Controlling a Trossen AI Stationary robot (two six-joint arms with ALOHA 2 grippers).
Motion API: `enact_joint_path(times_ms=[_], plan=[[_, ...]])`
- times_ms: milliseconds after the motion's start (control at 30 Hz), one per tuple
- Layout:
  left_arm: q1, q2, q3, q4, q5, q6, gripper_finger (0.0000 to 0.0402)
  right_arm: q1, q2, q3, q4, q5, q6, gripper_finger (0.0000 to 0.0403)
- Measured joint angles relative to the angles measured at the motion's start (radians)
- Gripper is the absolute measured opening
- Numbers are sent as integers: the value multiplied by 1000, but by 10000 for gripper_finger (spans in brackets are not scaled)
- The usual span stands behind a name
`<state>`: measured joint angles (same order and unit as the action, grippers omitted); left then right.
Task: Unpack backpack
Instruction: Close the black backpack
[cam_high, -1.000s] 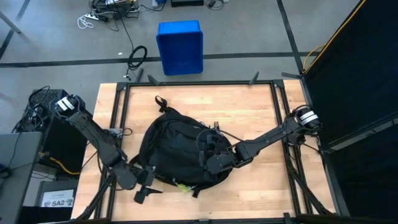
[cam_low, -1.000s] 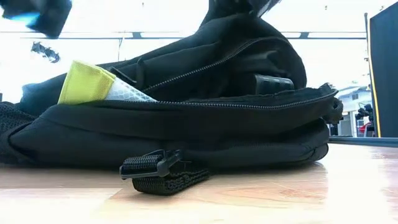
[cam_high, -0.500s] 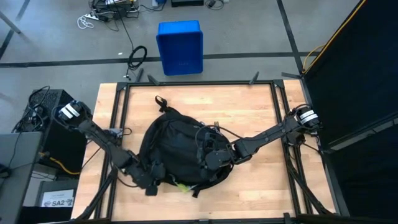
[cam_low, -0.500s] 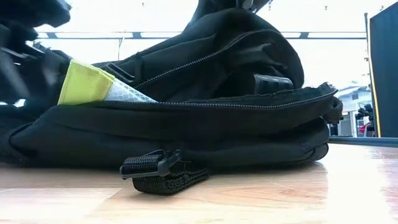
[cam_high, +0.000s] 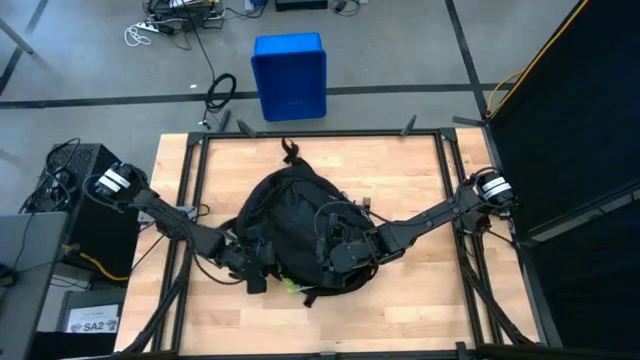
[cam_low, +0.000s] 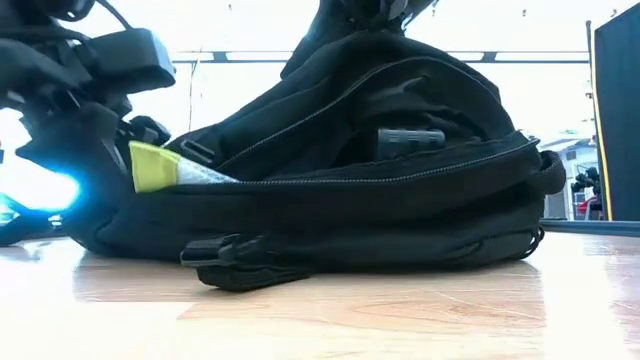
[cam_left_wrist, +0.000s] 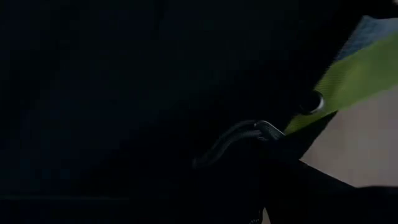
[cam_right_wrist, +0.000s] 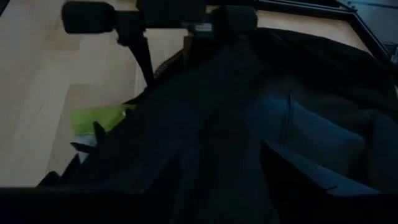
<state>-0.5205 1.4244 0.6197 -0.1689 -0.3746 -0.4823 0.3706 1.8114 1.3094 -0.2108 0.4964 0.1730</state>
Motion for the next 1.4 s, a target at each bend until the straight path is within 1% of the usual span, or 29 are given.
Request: enact_joint_path(times_ms=[133, 267, 367, 467, 533, 600, 667, 733, 800, 900, 1000, 1067, 1200, 1400], plan=[[32, 40, 1, 38, 33, 34, 142, 0, 0, 0, 0, -1, 6, 188], [55, 91, 3, 117, 78, 80, 142, 0, 2, 0, -1, -2, 6, 188], [63, 123, 4, 137, 101, 94, 132, 0, 2, 0, -1, -2, 7, 186], [63, 151, 5, 136, 99, 112, 102, 2, 2, 0, -3, -2, 7, 185], [63, 161, 5, 139, 91, 114, 69, 2, 2, 0, -3, -2, 7, 185], [63, 161, 5, 134, 79, 116, 27, 2, 2, 0, -5, -2, 8, 184], [63, 148, 5, 124, 80, 119, 10, 2, 2, 0, -7, -6, 9, 182], [57, 128, 12, 97, 73, 135, 4, 2, 2, 0, -8, -20, 9, 181], [47, 102, 39, 13, 47, 138, 1, 2, 2, 0, -15, -27, 14, 181], [24, 71, 112, -135, -2, 148, 0, 2, 2, -20, -18, -27, 40, 180], [2, 60, 196, -234, -58, 170, 0, -11, 3, -54, -22, -30, 84, 178], [-6, 60, 239, -282, -75, 185, 0, -23, 3, -80, -11, -31, 120, 176], [-25, 58, 295, -281, -91, 220, 1, -45, 1, -129, 19, -33, 170, 177], [-68, 57, 342, -279, -81, 283, 1, -92, -2, -165, 42, -22, 176, 172]])
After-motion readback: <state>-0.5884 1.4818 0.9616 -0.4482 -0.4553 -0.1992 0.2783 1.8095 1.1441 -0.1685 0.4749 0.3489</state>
